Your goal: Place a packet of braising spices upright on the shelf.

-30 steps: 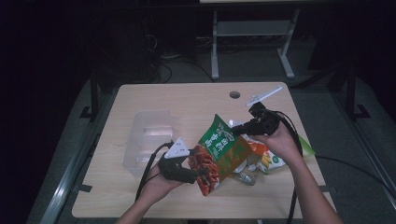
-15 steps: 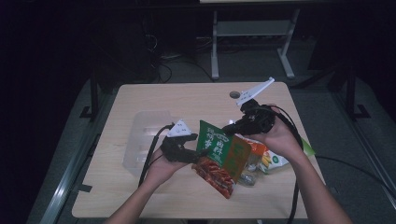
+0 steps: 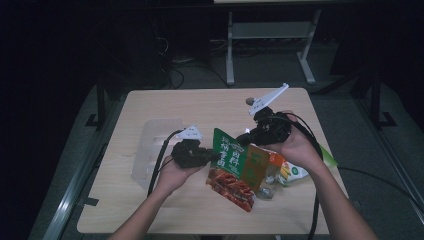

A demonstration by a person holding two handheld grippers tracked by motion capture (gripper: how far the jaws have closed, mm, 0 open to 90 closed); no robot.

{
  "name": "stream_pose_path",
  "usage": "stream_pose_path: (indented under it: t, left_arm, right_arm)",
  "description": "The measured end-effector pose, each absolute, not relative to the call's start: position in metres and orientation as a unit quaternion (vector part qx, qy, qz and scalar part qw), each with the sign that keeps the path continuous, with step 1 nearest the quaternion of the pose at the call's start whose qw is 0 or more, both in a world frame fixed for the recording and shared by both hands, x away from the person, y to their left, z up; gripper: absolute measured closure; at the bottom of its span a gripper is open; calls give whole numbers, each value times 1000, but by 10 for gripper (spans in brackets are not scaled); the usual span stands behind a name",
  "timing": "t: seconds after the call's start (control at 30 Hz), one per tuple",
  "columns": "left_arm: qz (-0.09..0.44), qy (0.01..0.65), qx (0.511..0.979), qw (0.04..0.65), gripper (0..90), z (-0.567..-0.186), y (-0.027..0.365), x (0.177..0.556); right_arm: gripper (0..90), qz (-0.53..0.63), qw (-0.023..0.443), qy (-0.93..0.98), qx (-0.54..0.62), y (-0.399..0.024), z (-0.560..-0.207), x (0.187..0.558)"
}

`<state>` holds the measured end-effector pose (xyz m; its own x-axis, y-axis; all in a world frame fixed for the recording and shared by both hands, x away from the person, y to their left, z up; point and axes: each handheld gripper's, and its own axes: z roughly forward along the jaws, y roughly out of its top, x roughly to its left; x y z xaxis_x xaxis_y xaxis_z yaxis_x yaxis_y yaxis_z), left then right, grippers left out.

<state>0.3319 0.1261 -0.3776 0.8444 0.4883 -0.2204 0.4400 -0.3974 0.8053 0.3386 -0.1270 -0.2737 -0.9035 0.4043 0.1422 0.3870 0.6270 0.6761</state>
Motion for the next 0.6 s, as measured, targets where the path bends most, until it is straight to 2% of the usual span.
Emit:
stream_pose_path:
  t: [0.1,0.3,0.33,0.4,0.47,0.57,0.6]
  left_arm:
    - [31,282,826,487,860,-380,129,328]
    - [51,277,826,488,880,-382,129,321]
    - [60,276,826,488,883,-383,130,319]
    - [63,276,825,490,885,-383,131,318]
    - [68,275,825,489,900,-382,133,317]
    - [71,273,825,489,900,-383,134,315]
    - [73,270,826,488,900,-383,135,315]
  right_arm:
    - [900,369,22,902,224,-129,-274,338]
    - [896,364,40,901,232,-132,-279,337]
    - [838,367,39,899,236,-135,-282,336]
    - [815,364,46,899,241,-137,-283,336]
    - [710,366,41,894,254,-144,-289,336]
    - [686,372,37,889,264,-151,-294,336]
    - [625,381,30,883,274,-158,-302,336]
